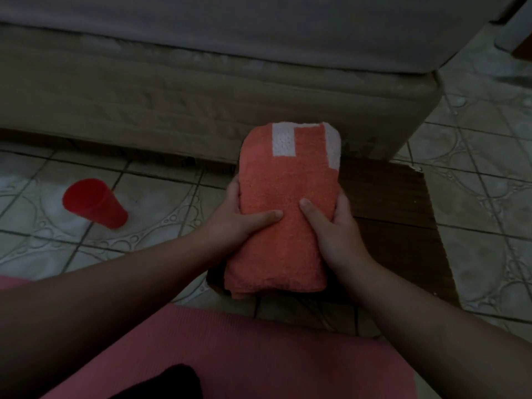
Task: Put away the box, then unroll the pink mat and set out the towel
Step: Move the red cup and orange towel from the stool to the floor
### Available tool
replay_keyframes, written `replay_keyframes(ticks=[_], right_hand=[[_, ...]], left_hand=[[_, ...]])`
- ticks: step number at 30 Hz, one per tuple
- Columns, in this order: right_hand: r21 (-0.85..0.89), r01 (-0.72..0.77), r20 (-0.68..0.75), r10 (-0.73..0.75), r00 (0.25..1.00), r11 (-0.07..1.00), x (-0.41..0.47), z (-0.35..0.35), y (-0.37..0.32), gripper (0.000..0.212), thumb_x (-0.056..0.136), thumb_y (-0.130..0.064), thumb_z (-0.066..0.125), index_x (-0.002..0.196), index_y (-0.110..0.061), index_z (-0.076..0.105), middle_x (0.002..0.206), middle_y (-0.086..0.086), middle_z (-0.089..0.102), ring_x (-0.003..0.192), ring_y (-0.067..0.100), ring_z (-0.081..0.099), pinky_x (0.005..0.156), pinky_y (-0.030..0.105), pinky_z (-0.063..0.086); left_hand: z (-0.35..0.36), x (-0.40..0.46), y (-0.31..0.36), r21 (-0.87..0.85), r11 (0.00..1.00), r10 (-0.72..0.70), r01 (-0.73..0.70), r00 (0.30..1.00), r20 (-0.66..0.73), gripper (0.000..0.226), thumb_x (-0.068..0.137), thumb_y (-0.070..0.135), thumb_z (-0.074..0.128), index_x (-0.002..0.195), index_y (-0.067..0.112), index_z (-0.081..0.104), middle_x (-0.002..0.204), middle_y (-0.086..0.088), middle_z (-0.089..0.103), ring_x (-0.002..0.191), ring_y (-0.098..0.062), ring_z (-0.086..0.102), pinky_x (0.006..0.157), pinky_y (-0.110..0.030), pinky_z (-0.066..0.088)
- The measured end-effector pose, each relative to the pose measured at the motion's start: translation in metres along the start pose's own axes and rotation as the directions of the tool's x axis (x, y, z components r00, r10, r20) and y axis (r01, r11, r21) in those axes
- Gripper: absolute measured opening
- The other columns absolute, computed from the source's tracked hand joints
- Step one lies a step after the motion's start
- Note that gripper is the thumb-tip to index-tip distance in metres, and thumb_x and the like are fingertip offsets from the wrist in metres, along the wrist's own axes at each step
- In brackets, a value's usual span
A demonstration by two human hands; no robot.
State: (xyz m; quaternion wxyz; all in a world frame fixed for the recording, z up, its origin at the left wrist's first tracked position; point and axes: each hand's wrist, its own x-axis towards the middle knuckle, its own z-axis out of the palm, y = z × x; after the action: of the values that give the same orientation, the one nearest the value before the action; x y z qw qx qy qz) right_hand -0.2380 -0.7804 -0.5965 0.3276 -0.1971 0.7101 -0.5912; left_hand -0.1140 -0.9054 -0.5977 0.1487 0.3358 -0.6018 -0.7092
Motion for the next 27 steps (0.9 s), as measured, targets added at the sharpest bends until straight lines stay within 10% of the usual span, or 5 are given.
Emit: replay_keyframes(ticks=[27], right_hand=[[0.059,-0.105,0.165,0.095,0.982,0.993,-0.011,0.2,-0.012,0.075,0.076,-0.04,0.072,0.139,-0.044,0.032,0.12,-0.012,0.055,0.108,0.01,0.058,0.096,0.041,0.05]], left_hand=[[-0.203,-0.031,-0.005,-0.069,0.996,-0.07,0.059,0.981,-0.18,0.071,0.046,0.038,0.086,0.11,0.044,0.056,0.11,0.003,0.069,0.094,-0.014,0.07,0.069,-0.031,0.057]])
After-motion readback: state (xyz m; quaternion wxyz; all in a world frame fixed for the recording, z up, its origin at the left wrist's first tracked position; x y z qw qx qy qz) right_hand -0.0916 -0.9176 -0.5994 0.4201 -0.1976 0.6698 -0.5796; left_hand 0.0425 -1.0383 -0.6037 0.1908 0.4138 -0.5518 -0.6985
